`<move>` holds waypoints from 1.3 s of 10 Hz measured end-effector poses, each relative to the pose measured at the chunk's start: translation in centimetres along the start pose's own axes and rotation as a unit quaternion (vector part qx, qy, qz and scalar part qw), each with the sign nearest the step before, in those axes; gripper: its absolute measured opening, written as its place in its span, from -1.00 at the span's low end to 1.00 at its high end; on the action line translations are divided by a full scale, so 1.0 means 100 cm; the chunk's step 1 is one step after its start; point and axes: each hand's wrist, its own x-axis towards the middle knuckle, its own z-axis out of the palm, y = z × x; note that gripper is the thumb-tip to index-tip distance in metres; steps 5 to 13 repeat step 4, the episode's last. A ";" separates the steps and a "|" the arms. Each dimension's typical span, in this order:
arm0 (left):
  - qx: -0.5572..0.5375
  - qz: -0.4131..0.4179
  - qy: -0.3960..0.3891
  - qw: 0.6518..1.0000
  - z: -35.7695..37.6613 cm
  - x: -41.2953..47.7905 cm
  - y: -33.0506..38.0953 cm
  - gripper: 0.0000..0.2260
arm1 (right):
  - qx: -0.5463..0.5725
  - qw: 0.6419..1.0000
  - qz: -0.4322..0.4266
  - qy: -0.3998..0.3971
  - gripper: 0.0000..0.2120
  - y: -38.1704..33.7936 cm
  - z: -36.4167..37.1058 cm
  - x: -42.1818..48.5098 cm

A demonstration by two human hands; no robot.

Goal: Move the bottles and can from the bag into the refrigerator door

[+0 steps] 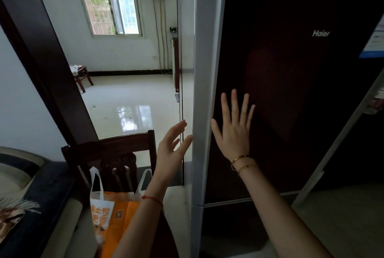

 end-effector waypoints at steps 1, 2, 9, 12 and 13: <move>0.004 0.007 -0.006 1.000 -0.010 -0.014 0.005 -0.60 | 0.072 0.997 -0.011 -0.030 -0.36 0.001 -0.023 -0.006; 0.010 0.020 -0.005 1.000 -0.019 -0.027 0.011 -0.60 | 0.183 0.982 0.006 -0.051 -0.41 -0.001 -0.047 -0.014; 0.061 0.072 0.009 0.996 -0.037 -0.055 0.029 -0.56 | 0.329 0.937 0.084 -0.084 -0.54 -0.017 -0.088 -0.044; 0.061 0.072 0.009 0.996 -0.037 -0.055 0.029 -0.56 | 0.329 0.937 0.084 -0.084 -0.54 -0.017 -0.088 -0.044; 0.061 0.072 0.009 0.996 -0.037 -0.055 0.029 -0.56 | 0.329 0.937 0.084 -0.084 -0.54 -0.017 -0.088 -0.044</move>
